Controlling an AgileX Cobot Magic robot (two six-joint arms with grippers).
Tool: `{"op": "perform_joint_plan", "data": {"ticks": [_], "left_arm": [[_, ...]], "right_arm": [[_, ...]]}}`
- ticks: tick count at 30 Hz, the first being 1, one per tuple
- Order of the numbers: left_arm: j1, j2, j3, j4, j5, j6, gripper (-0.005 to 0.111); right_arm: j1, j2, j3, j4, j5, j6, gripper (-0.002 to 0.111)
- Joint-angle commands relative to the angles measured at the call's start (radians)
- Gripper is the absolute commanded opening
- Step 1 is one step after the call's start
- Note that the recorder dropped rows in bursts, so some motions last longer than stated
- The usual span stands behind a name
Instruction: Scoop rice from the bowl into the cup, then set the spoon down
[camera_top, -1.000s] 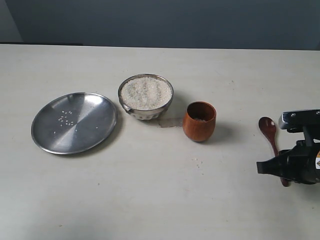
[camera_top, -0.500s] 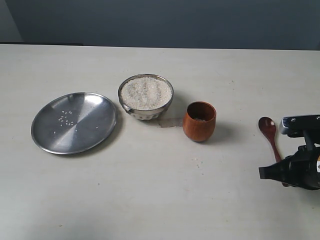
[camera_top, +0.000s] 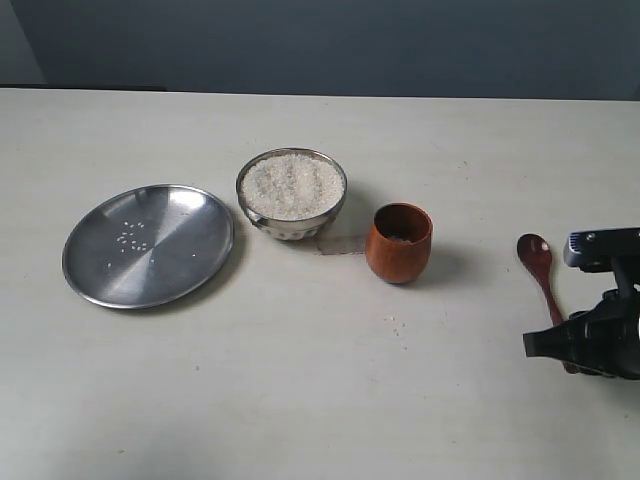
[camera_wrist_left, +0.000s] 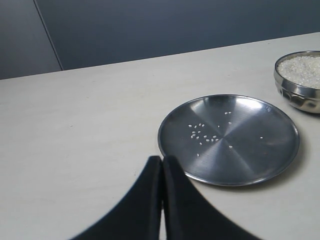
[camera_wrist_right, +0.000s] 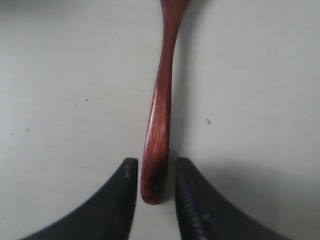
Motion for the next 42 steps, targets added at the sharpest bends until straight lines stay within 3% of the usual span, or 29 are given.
{"op": "perform_joint_plan", "data": {"ticks": [1, 6, 22, 24, 25, 30, 36, 42], "left_arm": [[0.001, -0.004, 0.003, 0.003, -0.002, -0.001, 0.0], [0.001, -0.004, 0.003, 0.003, -0.002, -0.001, 0.0], [0.001, -0.004, 0.003, 0.003, -0.002, -0.001, 0.0], [0.001, -0.004, 0.003, 0.003, -0.002, -0.001, 0.0], [0.001, -0.004, 0.003, 0.003, -0.002, -0.001, 0.0], [0.001, -0.004, 0.003, 0.003, -0.002, -0.001, 0.0], [0.001, -0.004, 0.003, 0.003, -0.002, -0.001, 0.0], [0.001, -0.004, 0.003, 0.006, -0.002, -0.001, 0.0]], "right_arm": [[0.002, -0.002, -0.004, 0.002, 0.0, -0.002, 0.038], [0.002, 0.001, -0.004, -0.004, -0.041, -0.002, 0.028], [0.002, 0.149, -0.004, -0.015, -0.096, -0.004, 0.026], [0.002, 0.161, -0.004, -0.015, -0.096, -0.004, 0.015], [0.002, 0.165, -0.004, -0.015, -0.096, -0.004, 0.003], [0.002, 0.143, -0.013, -0.009, -0.134, -0.002, -0.001], [0.002, 0.012, -0.163, -0.009, 0.133, -0.014, -0.001], [0.072, -0.083, -0.45, 0.032, 0.542, -0.312, -0.001]]}}
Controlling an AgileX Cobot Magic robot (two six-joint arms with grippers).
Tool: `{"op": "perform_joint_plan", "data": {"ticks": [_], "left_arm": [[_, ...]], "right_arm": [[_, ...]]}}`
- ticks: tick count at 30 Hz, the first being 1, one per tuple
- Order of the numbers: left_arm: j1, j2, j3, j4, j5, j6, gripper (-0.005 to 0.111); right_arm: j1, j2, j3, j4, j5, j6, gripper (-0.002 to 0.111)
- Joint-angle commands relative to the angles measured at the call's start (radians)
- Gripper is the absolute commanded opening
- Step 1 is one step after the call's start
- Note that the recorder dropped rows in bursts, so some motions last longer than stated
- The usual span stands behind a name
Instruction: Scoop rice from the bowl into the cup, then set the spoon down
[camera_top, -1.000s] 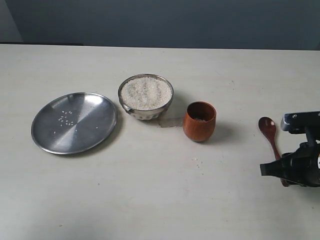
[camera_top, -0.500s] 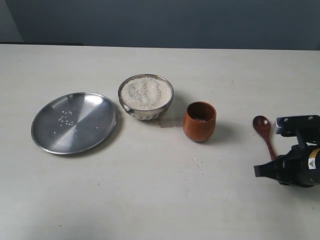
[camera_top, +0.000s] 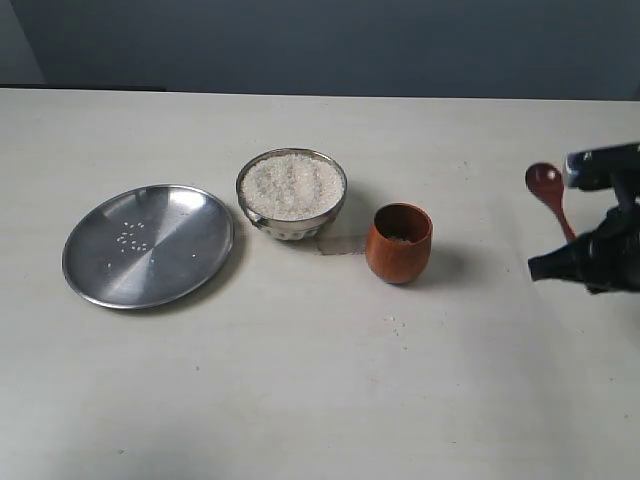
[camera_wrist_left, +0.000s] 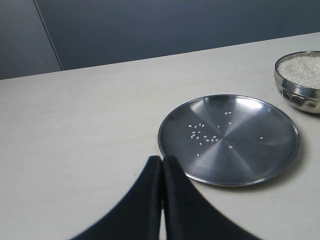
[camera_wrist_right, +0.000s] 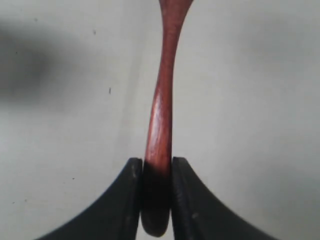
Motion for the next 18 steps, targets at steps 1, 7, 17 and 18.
{"op": "perform_joint_plan", "data": {"ticks": [1, 7, 17, 18], "left_arm": [[0.001, -0.004, 0.003, 0.006, -0.002, -0.001, 0.0], [0.001, -0.004, 0.003, 0.006, -0.002, -0.001, 0.0], [0.001, -0.004, 0.003, 0.006, -0.002, -0.001, 0.0], [0.001, -0.004, 0.003, 0.006, -0.002, -0.001, 0.0]], "right_arm": [[0.081, -0.032, -0.233, 0.051, 0.326, -0.23, -0.001], [0.293, 0.083, -0.614, 0.044, 0.641, -0.267, -0.001], [0.617, 0.451, -0.965, -0.26, 0.834, -0.258, -0.001], [0.64, 0.486, -0.991, -0.312, 0.834, -0.258, -0.001]]}}
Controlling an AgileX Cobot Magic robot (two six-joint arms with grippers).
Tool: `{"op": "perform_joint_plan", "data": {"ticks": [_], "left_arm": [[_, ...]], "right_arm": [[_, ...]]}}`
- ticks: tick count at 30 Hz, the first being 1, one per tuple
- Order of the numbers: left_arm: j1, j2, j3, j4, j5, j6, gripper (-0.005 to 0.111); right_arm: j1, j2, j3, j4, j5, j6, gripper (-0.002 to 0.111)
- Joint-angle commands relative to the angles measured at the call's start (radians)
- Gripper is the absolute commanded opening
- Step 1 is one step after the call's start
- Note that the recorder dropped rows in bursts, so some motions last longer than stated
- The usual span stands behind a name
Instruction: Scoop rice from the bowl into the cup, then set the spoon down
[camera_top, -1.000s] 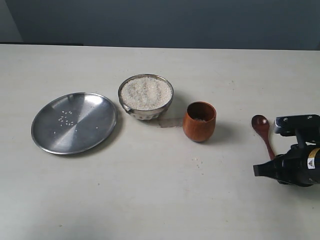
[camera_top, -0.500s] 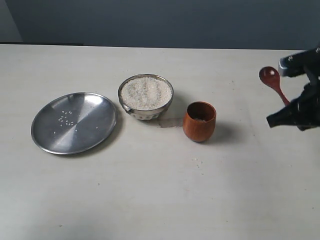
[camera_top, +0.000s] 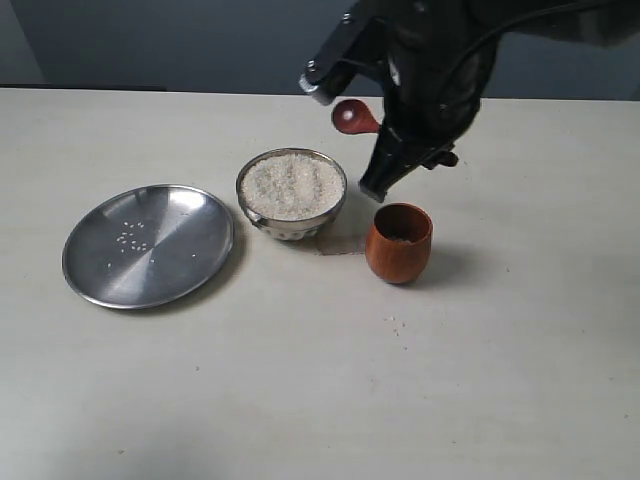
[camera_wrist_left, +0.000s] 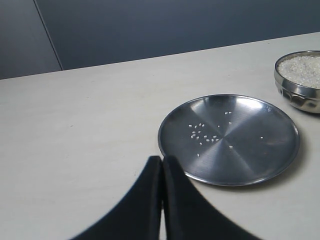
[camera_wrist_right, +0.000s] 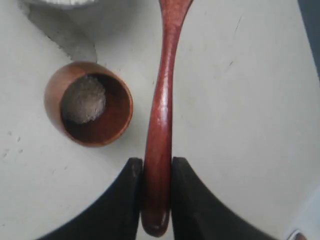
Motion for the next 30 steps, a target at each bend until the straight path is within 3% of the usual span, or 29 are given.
{"op": "perform_joint_plan", "data": {"ticks": [1, 10, 30], "left_arm": [[0.001, -0.004, 0.003, 0.006, -0.002, -0.001, 0.0], [0.001, -0.004, 0.003, 0.006, -0.002, -0.001, 0.0], [0.001, -0.004, 0.003, 0.006, -0.002, -0.001, 0.0]], "right_arm": [[0.069, 0.098, -0.083, -0.154, 0.009, 0.007, -0.001], [0.12, 0.217, -0.086, -0.283, 0.009, 0.013, -0.001], [0.148, 0.29, -0.086, -0.274, 0.009, 0.013, -0.001]]}}
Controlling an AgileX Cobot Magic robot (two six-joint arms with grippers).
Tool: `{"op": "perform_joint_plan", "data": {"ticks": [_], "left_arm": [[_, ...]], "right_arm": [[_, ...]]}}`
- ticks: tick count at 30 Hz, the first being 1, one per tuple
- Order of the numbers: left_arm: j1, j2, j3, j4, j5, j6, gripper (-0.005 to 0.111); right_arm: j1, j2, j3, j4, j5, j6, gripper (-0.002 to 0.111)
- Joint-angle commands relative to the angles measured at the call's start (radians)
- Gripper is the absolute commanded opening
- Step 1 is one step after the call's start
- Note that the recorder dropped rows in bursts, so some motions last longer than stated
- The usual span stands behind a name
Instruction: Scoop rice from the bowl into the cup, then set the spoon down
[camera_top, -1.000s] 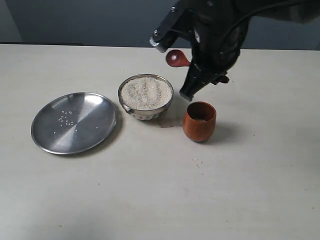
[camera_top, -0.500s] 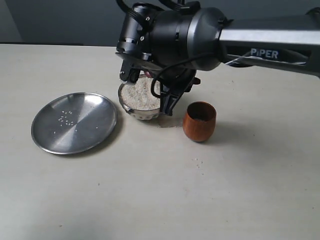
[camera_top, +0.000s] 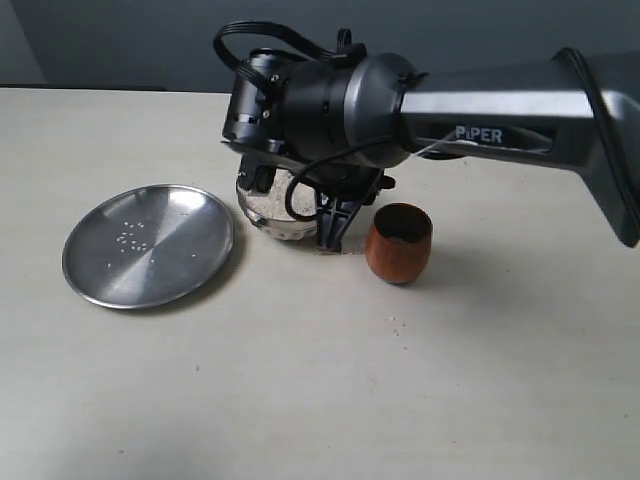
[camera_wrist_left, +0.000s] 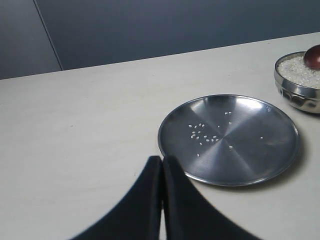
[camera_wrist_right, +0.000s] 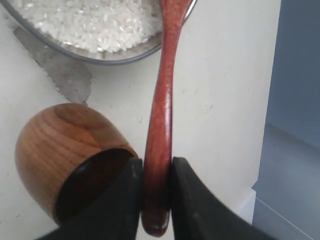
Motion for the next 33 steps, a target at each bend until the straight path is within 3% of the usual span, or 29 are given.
{"op": "perform_joint_plan", "data": {"ticks": [1, 17, 28, 33], "left_arm": [[0.001, -0.004, 0.003, 0.006, -0.002, -0.001, 0.0], [0.001, -0.004, 0.003, 0.006, -0.002, -0.001, 0.0], [0.001, -0.004, 0.003, 0.006, -0.002, -0.001, 0.0], [0.001, -0.004, 0.003, 0.006, -0.002, -0.001, 0.0]], "right_arm": [[0.014, -0.001, -0.008, 0.006, 0.004, 0.004, -0.001], [0.017, -0.001, -0.008, 0.182, 0.004, 0.041, -0.001], [-0.047, -0.007, -0.008, 0.338, 0.004, 0.106, -0.001], [-0.047, -0.031, -0.008, 0.392, -0.072, 0.115, -0.001]]}}
